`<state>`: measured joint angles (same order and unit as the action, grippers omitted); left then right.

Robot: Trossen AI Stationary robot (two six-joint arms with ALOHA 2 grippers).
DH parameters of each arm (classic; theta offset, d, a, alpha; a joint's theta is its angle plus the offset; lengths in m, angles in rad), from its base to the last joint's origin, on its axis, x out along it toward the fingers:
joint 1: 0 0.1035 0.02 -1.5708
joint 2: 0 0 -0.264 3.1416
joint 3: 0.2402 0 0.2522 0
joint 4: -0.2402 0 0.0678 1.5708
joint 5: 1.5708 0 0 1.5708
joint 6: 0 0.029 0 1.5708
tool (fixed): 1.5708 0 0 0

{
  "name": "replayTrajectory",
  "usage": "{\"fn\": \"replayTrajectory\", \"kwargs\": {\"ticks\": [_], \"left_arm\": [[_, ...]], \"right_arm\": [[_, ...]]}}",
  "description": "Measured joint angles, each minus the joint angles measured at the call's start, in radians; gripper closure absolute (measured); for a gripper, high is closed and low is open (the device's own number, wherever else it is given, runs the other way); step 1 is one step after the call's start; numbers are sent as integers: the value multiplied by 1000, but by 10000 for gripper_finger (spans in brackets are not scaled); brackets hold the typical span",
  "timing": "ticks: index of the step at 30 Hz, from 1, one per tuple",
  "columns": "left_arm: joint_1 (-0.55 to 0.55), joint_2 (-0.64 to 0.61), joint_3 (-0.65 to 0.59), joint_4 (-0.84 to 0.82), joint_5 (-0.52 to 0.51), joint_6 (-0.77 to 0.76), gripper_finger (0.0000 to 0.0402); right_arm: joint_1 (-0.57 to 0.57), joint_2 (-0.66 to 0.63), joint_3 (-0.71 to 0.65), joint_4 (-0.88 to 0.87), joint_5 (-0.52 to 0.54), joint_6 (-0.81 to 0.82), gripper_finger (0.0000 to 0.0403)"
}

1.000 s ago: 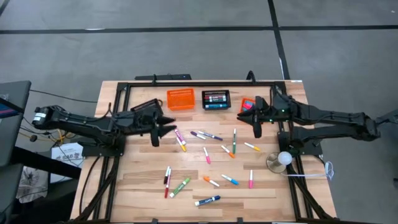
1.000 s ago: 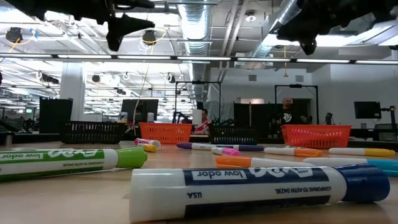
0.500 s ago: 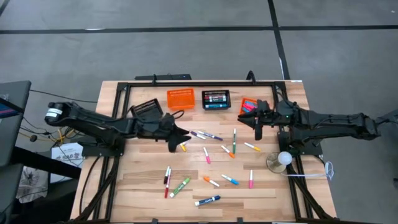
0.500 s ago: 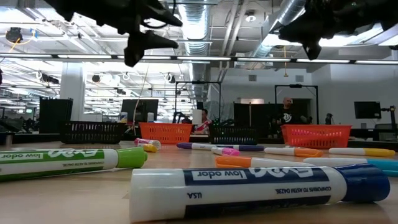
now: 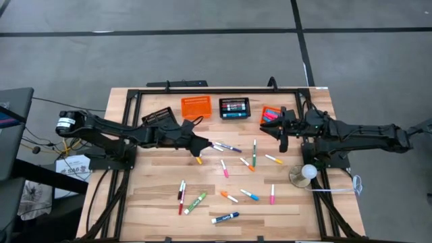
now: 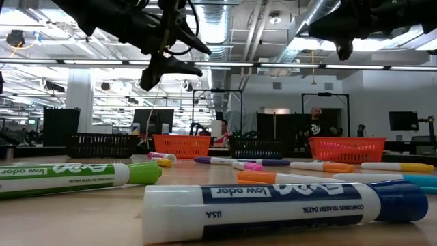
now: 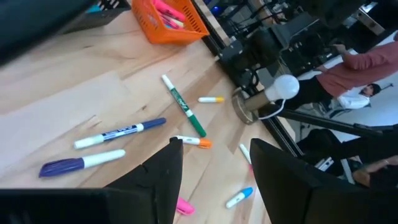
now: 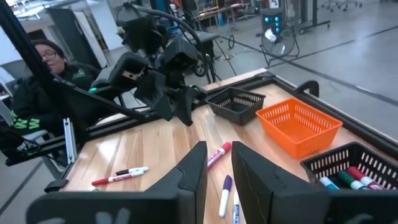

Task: Pick & Place Markers
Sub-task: Put the top white red marker into the middle black bin

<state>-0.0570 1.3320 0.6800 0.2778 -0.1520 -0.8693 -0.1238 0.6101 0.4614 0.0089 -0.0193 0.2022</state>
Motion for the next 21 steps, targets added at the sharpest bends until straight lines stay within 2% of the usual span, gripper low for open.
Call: {"fn": "replayTrajectory", "kwargs": {"ticks": [8,14,17,21], "left_arm": [[0,-4,0,52,-27,-6,215],[62,22,0,39,120,-176,215],[71,57,0,13,131,-283,215],[70,111,0,-108,113,-454,215]], "right_arm": [[2,-17,0,-4,-1,-45,339],[25,-17,0,-1,1,-54,339],[27,-17,0,-1,1,-54,339],[27,-17,0,-2,1,-54,339]]}}
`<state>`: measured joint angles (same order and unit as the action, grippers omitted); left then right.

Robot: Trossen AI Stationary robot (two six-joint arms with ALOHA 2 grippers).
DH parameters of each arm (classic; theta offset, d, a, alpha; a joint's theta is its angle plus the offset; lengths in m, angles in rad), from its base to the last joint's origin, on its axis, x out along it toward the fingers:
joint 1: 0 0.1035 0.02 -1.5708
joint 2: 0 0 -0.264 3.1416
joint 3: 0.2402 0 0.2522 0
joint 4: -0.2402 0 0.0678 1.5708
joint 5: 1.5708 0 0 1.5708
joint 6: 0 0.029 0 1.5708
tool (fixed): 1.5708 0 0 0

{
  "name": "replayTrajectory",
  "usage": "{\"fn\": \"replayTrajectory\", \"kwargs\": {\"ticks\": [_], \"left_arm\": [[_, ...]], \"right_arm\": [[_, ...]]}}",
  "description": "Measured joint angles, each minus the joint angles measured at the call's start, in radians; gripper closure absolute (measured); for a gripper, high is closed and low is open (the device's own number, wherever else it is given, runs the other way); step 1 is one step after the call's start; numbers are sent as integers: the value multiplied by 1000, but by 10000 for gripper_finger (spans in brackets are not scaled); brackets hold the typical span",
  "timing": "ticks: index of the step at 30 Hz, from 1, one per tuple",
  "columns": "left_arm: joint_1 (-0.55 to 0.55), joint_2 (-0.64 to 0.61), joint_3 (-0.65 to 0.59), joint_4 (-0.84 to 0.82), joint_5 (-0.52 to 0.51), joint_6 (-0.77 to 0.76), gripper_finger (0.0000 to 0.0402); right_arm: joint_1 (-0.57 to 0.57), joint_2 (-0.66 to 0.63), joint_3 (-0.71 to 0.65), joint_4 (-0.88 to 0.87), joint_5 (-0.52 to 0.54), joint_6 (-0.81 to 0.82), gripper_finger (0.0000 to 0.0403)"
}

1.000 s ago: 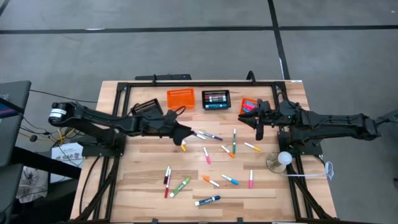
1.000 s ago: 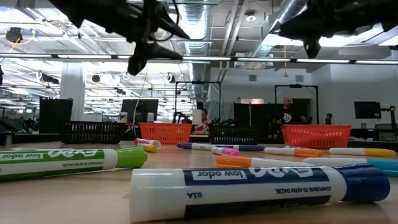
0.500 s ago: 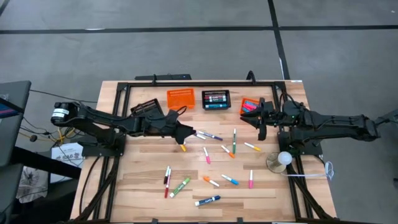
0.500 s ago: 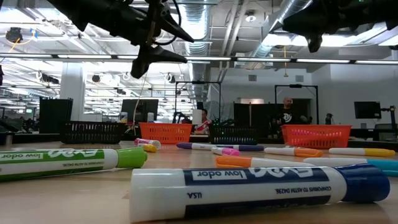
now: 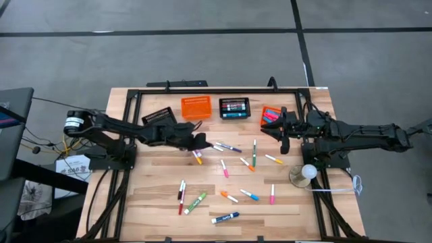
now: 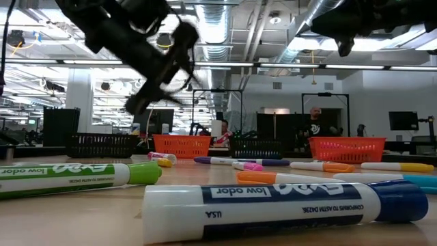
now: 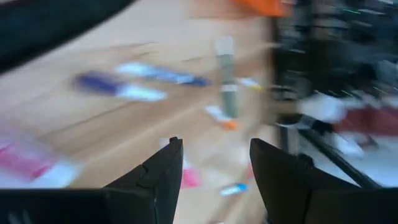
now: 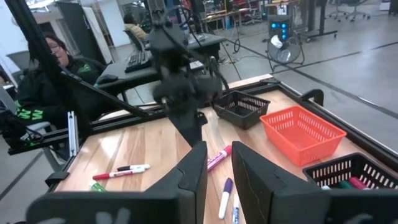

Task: Pick & Place Markers
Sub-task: Put the top white red marker into the middle black bin

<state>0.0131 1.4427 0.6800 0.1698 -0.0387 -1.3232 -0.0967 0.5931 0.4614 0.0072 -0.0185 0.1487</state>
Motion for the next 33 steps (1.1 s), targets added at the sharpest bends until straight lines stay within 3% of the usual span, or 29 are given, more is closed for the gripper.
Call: {"fn": "replayTrajectory", "kwargs": {"ticks": [5,11,33], "left_arm": [[17,13,0,-145,-32,-156,215],[6,7,12,-161,-134,-285,215],[44,14,13,-352,-124,-481,215]], "right_arm": [[0,0,0,1,0,0,339],[0,0,0,1,0,0,339],[-3,0,0,0,-1,-26,339]]}}
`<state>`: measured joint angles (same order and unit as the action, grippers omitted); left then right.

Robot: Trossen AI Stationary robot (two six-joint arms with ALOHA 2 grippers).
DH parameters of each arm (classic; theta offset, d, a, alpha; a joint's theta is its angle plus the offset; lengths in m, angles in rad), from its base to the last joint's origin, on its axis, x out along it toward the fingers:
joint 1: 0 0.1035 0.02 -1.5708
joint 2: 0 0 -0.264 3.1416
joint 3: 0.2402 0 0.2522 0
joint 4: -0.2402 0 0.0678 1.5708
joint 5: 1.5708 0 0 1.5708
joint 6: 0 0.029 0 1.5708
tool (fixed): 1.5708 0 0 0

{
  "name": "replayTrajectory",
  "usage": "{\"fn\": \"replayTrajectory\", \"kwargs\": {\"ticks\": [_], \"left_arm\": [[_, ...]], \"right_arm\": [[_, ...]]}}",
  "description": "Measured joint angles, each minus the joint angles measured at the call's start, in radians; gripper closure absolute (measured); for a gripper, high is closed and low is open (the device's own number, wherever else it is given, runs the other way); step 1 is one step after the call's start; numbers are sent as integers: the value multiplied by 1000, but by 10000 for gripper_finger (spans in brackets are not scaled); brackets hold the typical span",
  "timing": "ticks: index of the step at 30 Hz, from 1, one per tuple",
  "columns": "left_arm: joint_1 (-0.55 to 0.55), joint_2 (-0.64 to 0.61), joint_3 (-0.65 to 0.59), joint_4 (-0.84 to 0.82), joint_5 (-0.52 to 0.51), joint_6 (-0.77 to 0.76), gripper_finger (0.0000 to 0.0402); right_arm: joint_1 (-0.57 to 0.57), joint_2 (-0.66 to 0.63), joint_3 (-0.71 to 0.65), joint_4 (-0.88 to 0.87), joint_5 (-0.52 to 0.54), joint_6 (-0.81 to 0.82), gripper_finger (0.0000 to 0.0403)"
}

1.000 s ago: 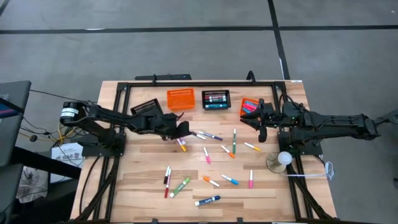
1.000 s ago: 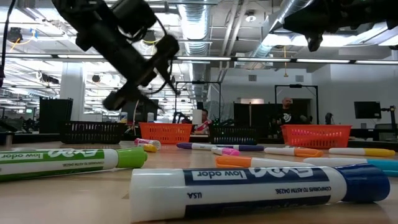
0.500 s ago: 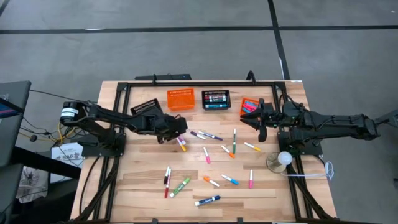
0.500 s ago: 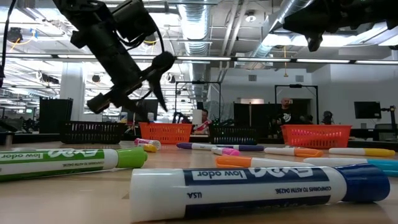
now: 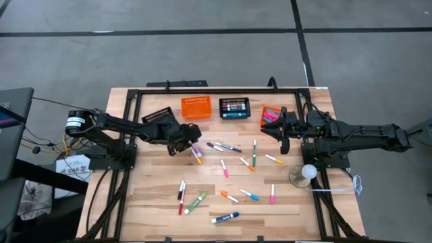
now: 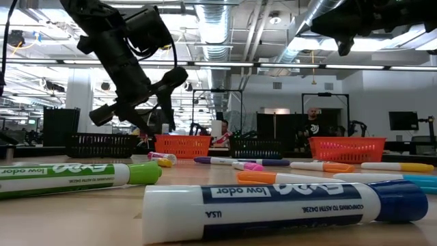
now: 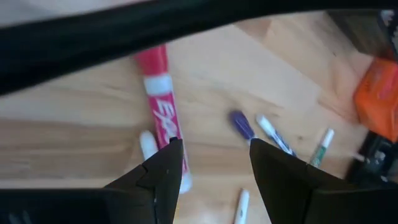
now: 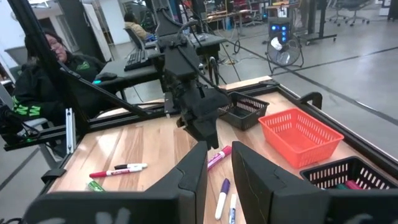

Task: Pick & Place Markers
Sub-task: Put the top white red marker into the middle black bin

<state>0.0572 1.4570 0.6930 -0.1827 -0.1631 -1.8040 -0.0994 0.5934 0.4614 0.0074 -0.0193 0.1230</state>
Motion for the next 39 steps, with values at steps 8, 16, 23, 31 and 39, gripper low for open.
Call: {"fn": "replayTrajectory", "kwargs": {"ticks": [8,16,23,31,39], "left_arm": [[31,24,0,-14,34,13,215],[31,118,0,-5,93,-10,215],[61,129,3,-9,120,-9,215],[114,131,1,-22,106,38,215],[116,132,1,-19,105,63,215]], "right_arm": [[0,0,0,0,-1,0,339],[0,0,0,0,-3,0,339],[1,0,1,0,-5,8,339],[1,0,1,0,-7,10,339],[1,0,1,0,-7,34,339]]}}
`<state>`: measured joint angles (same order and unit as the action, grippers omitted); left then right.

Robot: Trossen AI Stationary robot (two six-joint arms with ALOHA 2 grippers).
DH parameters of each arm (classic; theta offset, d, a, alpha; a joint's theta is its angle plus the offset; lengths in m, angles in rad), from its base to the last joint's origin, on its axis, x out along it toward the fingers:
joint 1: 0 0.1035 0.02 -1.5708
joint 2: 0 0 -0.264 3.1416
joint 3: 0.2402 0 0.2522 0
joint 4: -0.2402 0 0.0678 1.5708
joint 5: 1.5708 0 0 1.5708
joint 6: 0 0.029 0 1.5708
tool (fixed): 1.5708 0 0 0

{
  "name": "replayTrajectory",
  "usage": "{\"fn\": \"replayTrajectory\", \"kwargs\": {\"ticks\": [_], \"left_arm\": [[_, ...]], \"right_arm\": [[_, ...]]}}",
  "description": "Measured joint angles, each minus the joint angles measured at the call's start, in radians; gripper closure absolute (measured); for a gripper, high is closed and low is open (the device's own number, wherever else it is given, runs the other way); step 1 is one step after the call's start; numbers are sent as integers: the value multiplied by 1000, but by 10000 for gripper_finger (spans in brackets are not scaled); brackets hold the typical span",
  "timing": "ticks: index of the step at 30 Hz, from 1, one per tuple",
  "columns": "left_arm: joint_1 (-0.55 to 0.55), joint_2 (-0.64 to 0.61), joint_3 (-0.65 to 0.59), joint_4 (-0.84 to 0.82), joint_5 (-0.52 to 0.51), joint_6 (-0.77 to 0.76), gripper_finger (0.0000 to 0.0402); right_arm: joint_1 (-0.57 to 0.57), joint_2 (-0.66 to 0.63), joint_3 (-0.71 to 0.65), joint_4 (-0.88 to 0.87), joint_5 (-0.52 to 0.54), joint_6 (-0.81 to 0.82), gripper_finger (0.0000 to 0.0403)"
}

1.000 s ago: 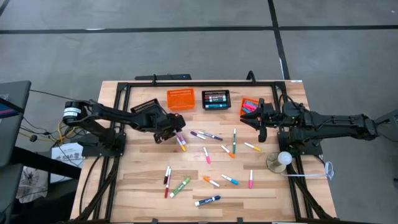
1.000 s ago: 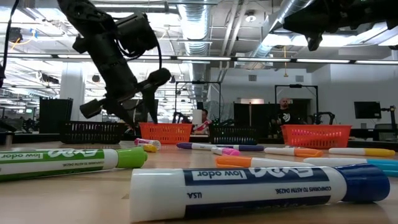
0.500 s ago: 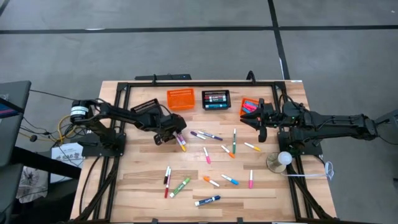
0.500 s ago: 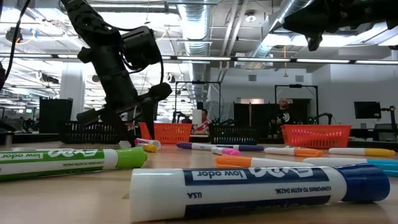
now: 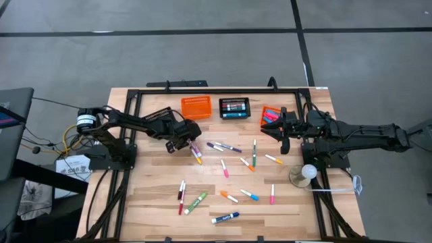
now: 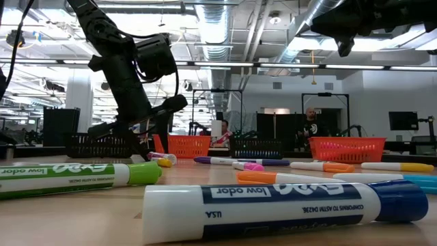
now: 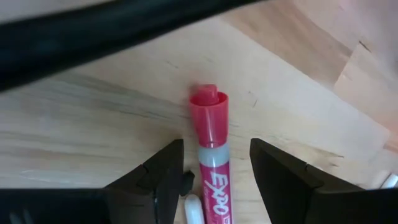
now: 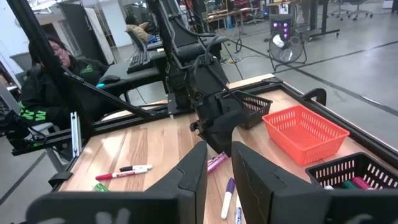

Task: Pick & Place Markers
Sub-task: Put the top white red marker into the middle black bin

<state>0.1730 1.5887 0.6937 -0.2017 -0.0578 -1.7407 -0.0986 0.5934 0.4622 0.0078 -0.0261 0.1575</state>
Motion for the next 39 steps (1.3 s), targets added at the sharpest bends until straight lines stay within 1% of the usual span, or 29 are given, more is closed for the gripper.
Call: {"fn": "replayTrajectory", "kwargs": {"ticks": [15,23,36,39], "left_arm": [[-1,1,-2,20,-32,1,215],[-1,2,-3,26,-83,15,215],[-17,2,-3,34,-84,16,215],[-23,2,-3,34,-36,14,215]], "right_arm": [[0,0,0,0,0,0,339],[0,0,0,0,0,1,339],[0,0,0,0,0,1,339],[0,0,0,0,0,1,339]]}}
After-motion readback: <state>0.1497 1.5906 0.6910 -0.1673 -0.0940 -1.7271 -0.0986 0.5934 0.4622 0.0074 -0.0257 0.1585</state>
